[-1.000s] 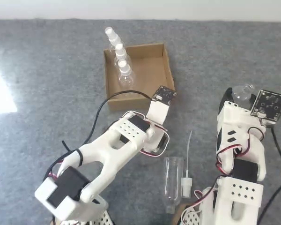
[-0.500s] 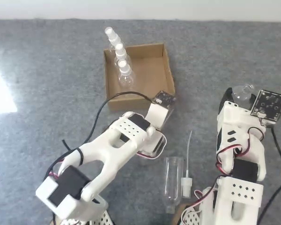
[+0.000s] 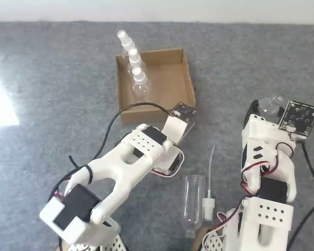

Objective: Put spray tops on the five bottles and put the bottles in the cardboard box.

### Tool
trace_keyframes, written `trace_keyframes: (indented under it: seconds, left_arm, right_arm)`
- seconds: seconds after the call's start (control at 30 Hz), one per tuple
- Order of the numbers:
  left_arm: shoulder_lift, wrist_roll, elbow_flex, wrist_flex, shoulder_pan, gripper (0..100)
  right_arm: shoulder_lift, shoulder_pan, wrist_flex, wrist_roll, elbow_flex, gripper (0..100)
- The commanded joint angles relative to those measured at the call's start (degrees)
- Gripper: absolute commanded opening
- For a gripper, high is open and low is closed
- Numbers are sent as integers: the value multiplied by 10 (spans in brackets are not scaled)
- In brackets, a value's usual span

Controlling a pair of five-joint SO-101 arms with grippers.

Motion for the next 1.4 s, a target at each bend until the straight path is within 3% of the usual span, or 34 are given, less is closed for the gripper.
trace_keyframes:
  seconds: [0.0,0.3,0.7,1.03,1.27,1.37]
  left_arm:
    - [-12,-25,-5,7,-4,21]
    - [-76,-78,0,97,-38,22]
    - [-187,-385,0,227,-198,21]
    - [-189,-683,29,216,-324,20]
    - [-193,-899,69,113,-432,20]
    - [-190,-958,76,54,-478,20]
  right_arm:
    - [-12,3,-16,-4,-8,69]
    - [-12,3,-16,-4,-7,69]
    - [-14,3,-73,-1,33,69]
    - [-13,3,-79,-1,37,69]
    - [-12,3,-80,-1,37,69]
    - [-12,3,-80,-1,37,69]
